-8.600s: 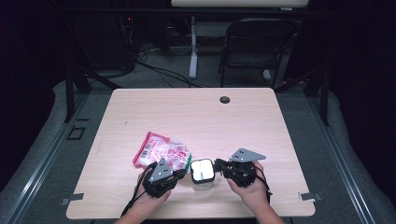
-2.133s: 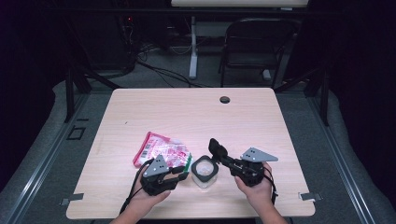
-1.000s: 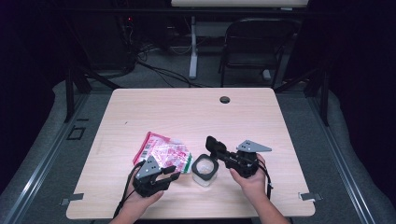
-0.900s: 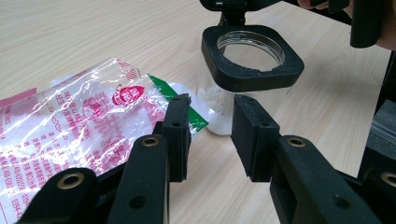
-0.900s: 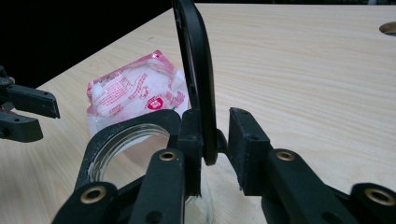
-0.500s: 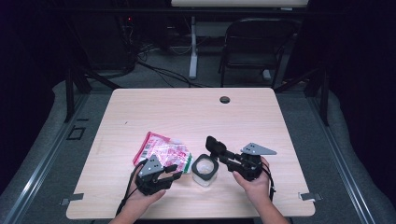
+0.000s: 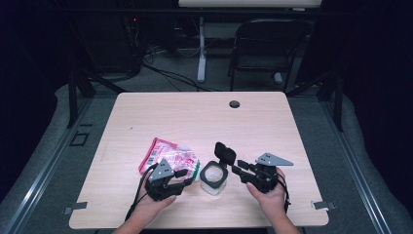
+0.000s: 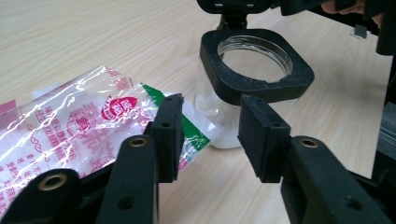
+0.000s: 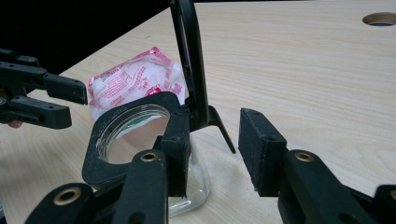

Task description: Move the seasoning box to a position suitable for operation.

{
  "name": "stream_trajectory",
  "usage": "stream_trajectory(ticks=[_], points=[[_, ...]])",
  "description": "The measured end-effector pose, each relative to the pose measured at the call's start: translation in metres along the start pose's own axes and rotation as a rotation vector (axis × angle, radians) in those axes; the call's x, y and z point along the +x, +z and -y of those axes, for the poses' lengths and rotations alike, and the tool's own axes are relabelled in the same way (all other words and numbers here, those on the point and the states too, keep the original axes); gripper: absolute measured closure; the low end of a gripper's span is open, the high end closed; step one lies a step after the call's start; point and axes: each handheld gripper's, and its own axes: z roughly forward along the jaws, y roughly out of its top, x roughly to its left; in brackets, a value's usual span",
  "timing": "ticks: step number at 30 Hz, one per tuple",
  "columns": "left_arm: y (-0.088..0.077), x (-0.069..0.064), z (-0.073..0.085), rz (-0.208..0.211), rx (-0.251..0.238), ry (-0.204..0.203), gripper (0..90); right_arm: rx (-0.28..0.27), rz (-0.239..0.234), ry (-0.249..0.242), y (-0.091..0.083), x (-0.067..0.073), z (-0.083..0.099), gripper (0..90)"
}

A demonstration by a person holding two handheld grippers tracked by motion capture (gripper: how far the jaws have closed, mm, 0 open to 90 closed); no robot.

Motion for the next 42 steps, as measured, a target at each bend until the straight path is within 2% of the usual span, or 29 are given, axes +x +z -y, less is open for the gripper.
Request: stream_trajectory(ticks=[5,10,13,16,19,22,28,42], points=[[0.002,0.002,0.001,-0.028,-0.003,0.008,56.4,-0.004,0.006,0.006,0.000,-0.002,0.002,63.6],[0.001,0.003,0.002,-0.046,-0.001,0.005,54.8,-0.005,0.019,-0.012,-0.001,0.000,0.001,62.9],[0.001,0.001,0.003,-0.087,0.008,0.029,54.7,-0.005,0.014,-0.016,0.000,0.001,0.001,62.0],[0.003,-0.001,0.004,-0.101,0.020,0.057,54.2,0.000,0.016,-0.016,0.001,0.000,0.001,61.6],[0.006,-0.002,0.006,-0.102,0.053,0.077,53.6,-0.001,0.013,-0.010,0.002,-0.001,0.000,61.6],[0.007,-0.002,0.007,-0.104,0.067,0.073,53.1,0.003,0.008,-0.006,0.002,-0.001,0.000,61.6],[0.009,0.000,0.009,-0.099,0.075,0.060,52.9,-0.001,0.002,-0.005,0.003,-0.002,0.000,61.2],[0.014,-0.003,0.012,-0.097,0.105,0.085,49.4,-0.004,0.000,0.001,0.003,-0.003,0.000,60.9]])
